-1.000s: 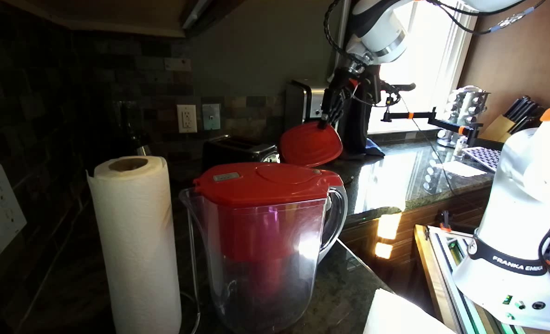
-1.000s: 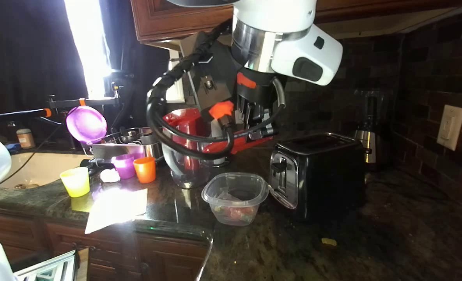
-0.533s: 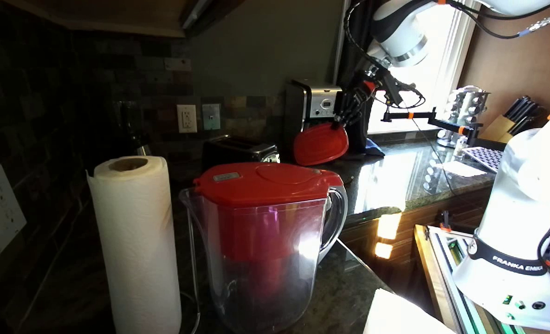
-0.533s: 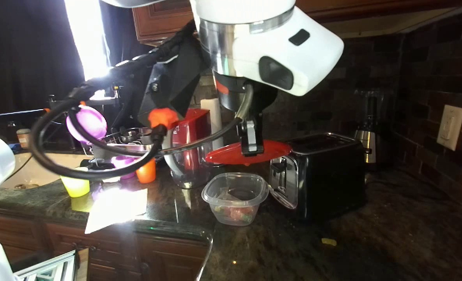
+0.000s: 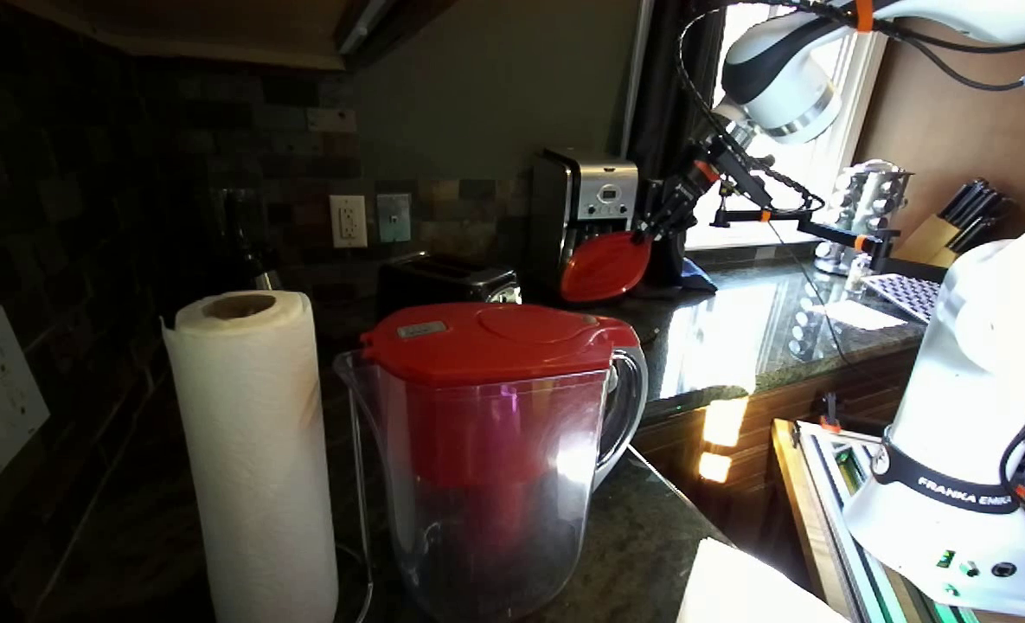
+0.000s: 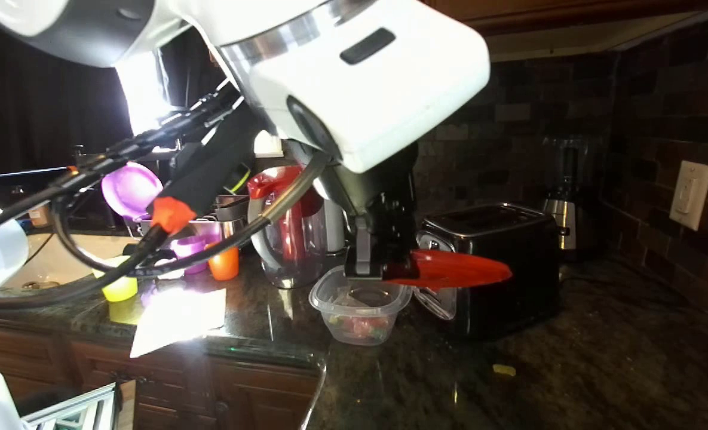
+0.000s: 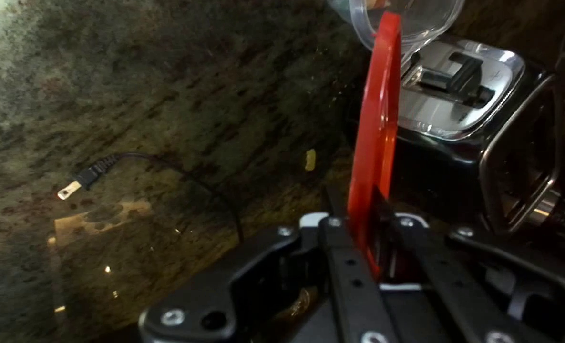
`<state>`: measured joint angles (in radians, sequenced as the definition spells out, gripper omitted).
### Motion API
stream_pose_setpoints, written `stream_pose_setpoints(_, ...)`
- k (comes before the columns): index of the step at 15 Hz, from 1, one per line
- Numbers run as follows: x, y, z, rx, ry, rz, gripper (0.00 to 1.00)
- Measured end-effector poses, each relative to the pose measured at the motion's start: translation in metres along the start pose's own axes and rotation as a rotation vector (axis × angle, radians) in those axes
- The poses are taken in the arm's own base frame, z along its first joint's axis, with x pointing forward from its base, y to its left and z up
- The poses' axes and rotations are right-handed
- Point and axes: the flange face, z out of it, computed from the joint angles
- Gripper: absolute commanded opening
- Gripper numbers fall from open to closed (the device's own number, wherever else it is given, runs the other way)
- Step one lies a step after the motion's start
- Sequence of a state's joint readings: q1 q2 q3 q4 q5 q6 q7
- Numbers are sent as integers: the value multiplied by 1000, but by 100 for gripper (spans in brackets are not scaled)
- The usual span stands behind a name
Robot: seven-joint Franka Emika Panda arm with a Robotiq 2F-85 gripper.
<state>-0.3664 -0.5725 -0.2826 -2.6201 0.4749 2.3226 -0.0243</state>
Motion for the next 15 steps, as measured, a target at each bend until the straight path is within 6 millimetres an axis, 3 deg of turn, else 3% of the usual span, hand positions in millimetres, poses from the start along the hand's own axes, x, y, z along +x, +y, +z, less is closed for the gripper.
stream_pose_setpoints(6,-1,11,25,-44,-12,120,4)
stream_pose_setpoints(15,7,51,62,-32,-82,281,4)
